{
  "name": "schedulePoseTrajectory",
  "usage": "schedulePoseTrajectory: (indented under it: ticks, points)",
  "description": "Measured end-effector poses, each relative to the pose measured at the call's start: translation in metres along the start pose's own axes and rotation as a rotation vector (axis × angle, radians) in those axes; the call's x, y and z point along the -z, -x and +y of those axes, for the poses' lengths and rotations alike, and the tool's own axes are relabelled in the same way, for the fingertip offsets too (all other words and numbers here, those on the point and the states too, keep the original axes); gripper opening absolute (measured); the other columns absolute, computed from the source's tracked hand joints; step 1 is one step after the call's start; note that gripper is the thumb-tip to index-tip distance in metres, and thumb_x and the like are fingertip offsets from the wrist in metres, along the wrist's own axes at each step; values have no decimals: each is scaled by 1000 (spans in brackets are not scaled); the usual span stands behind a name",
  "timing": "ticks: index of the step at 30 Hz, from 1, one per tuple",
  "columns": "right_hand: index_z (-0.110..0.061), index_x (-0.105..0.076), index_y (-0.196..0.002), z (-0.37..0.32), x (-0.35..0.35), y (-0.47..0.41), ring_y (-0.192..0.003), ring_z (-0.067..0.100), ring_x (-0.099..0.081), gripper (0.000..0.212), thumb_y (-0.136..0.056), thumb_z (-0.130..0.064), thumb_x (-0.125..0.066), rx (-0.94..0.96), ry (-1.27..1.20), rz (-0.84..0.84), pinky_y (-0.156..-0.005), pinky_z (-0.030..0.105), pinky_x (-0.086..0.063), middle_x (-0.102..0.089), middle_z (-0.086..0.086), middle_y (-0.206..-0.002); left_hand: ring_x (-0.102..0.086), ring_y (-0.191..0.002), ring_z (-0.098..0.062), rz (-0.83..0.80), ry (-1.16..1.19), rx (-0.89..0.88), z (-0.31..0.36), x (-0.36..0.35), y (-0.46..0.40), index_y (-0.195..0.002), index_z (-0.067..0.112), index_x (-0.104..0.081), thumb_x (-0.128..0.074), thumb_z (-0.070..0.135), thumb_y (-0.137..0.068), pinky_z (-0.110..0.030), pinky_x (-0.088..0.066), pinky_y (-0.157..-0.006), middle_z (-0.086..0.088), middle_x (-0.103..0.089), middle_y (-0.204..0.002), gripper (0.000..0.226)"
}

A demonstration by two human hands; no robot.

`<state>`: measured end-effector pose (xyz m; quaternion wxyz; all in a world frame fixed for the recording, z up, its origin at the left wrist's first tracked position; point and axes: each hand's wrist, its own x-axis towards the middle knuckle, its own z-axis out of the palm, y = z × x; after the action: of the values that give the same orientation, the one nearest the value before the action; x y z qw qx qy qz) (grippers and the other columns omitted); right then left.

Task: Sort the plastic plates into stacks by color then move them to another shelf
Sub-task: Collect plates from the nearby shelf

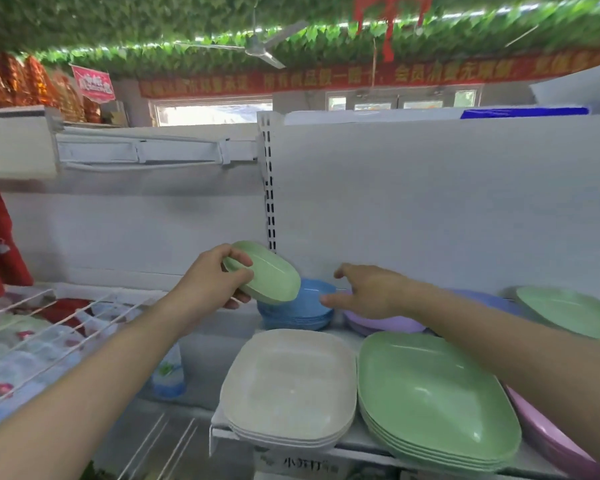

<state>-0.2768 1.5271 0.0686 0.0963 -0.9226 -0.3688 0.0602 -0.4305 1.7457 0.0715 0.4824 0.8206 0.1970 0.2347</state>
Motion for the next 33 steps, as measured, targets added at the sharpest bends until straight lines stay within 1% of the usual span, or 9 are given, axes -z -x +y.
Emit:
schedulePoseTrajectory:
  ticks: [4,8,11,14,18,21,24,28,33]
  points:
    - [-25,-37,-152,-3,0,5,-128,25,-52,71,-95,-66,-52,-22,47,35,-104,38,-43,-55,2,-141,-73,-63,-22,-58,35,-27,4,-6,-13,-104,15,-64,-66,11,-94,-32,-56,-58,-18,-73,-89,11]
    - [-24,-45,-146,19,24,27,-102,21,-53,61,-97,-58,-57,-85,23,103,-88,33,-43,-54,-1,-109,-71,-60,-18,-115,48,-73,22,-20,-17,-105,14,-64,-66,10,-95,-30,-56,-57,-16,-72,-88,11]
    - [-24,-54,-135,48,46,59,-89,20,-60,47,-97,-51,-60,-141,-36,140,-84,34,-51,-62,-2,-108,-72,-60,-17,-190,43,-114,43,-43,-17,-106,14,-64,-65,11,-95,-30,-56,-56,-12,-71,-84,11]
    - [-23,-67,-115,80,57,101,-70,19,-67,24,-98,-39,-63,-156,-195,186,-66,32,-57,-70,2,-103,-71,-61,-18,-273,33,-173,66,-78,-15,-107,12,-64,-66,9,-94,-30,-56,-57,-11,-71,-79,13]
    - [-29,-73,-105,126,55,156,-85,16,-70,12,-97,-35,-65,-155,-273,255,-77,34,-57,-71,-9,-102,-71,-64,-20,-395,5,-267,108,-136,-1,-106,12,-64,-66,9,-93,-34,-57,-60,-9,-70,-72,13]
    - [-30,-74,-104,156,52,189,-81,5,-66,11,-97,-32,-65,-192,-323,290,-75,24,-50,-71,-16,-103,-69,-61,-18,-476,-2,-329,140,-180,16,-106,13,-63,-64,9,-93,-30,-57,-58,-10,-69,-74,13]
    - [-28,-74,-104,184,51,219,-83,3,-65,11,-97,-32,-67,-219,-345,324,-74,21,-50,-70,-16,-102,-69,-61,-16,-530,-25,-361,163,-223,32,-106,13,-63,-63,8,-93,-30,-57,-60,-11,-69,-79,14]
    - [-32,-75,-103,226,53,258,-92,4,-67,11,-97,-36,-67,-239,-344,350,-83,22,-51,-70,-17,-103,-70,-63,-17,-560,-46,-337,181,-273,43,-105,15,-62,-61,9,-93,-28,-57,-58,-13,-69,-83,13]
    - [-38,-74,-99,285,56,300,-88,-1,-65,9,-97,-41,-66,-235,-396,343,-77,17,-47,-69,-26,-98,-69,-61,-22,-504,-30,-222,199,-326,52,-108,9,-61,-61,8,-94,-28,-54,-52,-15,-70,-80,15]
